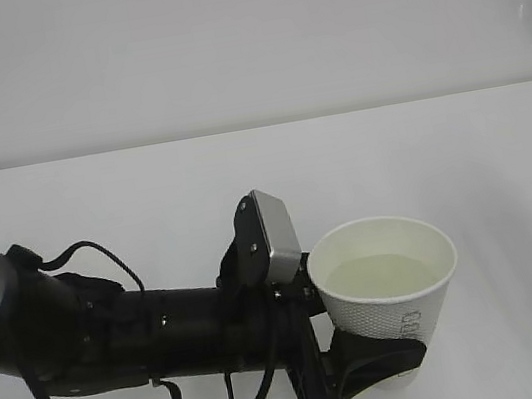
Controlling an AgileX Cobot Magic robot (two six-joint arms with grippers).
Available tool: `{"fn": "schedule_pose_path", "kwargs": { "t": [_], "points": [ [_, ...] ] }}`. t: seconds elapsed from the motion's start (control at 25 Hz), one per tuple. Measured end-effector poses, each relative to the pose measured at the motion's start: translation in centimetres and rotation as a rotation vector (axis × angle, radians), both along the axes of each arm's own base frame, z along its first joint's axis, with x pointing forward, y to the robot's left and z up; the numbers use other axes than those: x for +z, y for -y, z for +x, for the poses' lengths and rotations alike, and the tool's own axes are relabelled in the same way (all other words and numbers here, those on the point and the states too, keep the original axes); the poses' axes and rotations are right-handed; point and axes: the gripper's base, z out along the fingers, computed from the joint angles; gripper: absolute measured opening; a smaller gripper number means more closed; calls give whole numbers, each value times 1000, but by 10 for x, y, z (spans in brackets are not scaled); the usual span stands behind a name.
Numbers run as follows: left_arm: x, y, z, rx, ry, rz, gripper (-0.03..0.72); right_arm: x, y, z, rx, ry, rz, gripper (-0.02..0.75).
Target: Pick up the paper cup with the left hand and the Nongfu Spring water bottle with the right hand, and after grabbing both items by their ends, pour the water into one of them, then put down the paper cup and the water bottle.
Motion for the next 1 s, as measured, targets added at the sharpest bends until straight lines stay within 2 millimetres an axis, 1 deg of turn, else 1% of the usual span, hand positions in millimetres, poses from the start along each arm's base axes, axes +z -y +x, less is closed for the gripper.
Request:
{"fn": "schedule_pose_path", "kwargs": {
  "t": [0.32,0.52,0.76,1.0],
  "points": [
    [0,0,0,-1,0,-4,519,1,4,1,-44,-27,185,457],
    [0,0,0,-2,0,-5,519,1,6,1,-57,-51,333,457],
    [1,0,0,-1,-1,-15,519,1,6,1,-58,-63,402,454],
    [5,1,1,14,-9,-53,519,-7,5,6,-66,-120,512,454]
  ]
}}
